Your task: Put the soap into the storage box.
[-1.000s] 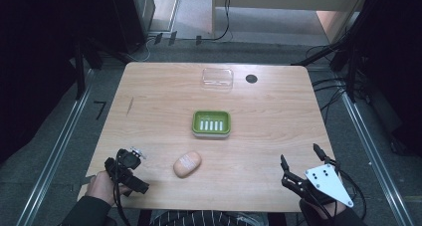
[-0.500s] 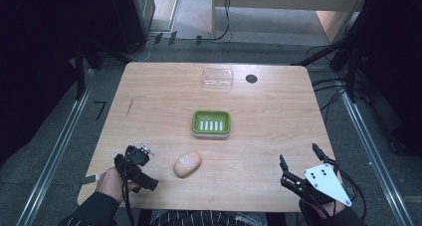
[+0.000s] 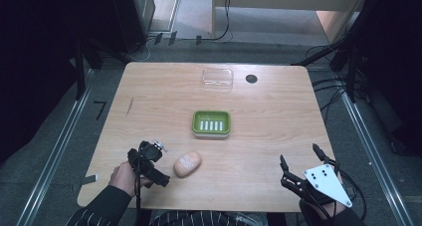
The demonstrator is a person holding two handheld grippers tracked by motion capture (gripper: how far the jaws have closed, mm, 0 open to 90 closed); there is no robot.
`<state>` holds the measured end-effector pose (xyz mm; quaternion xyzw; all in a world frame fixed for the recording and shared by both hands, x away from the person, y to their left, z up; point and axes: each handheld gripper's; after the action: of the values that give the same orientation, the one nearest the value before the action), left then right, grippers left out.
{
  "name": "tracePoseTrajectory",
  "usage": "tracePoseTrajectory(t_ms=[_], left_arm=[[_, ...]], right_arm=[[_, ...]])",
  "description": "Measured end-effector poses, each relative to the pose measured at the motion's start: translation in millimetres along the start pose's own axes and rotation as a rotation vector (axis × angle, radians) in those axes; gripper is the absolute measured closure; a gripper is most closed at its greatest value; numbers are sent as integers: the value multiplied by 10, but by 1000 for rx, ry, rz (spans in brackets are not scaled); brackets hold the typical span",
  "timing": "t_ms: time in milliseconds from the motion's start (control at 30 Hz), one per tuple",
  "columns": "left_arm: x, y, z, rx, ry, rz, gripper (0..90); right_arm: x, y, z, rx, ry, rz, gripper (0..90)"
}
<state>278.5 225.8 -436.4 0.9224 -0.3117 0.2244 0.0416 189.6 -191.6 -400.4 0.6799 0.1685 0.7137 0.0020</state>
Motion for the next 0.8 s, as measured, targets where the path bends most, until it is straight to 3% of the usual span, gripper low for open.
tracePoseTrajectory(t_ms=[433, 600, 800], left_arm=[[141, 45, 51, -14, 17, 0, 0], [217, 63, 82, -35, 31, -23, 0], [283, 112, 128, -43, 15, -8, 0]], right_arm=[[-2, 1, 1, 1, -2, -2, 134], [-2, -3, 7, 4, -3, -3, 134], [-2, -2, 5, 3, -5, -1, 134]])
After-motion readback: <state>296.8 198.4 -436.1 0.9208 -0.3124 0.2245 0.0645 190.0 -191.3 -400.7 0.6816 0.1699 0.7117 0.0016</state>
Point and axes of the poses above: each handheld gripper's, and its own axes: z roughly forward along the jaws, x roughly out of its top, y roughly to its right, and after that the axes turned 15 degrees about y, right-handed
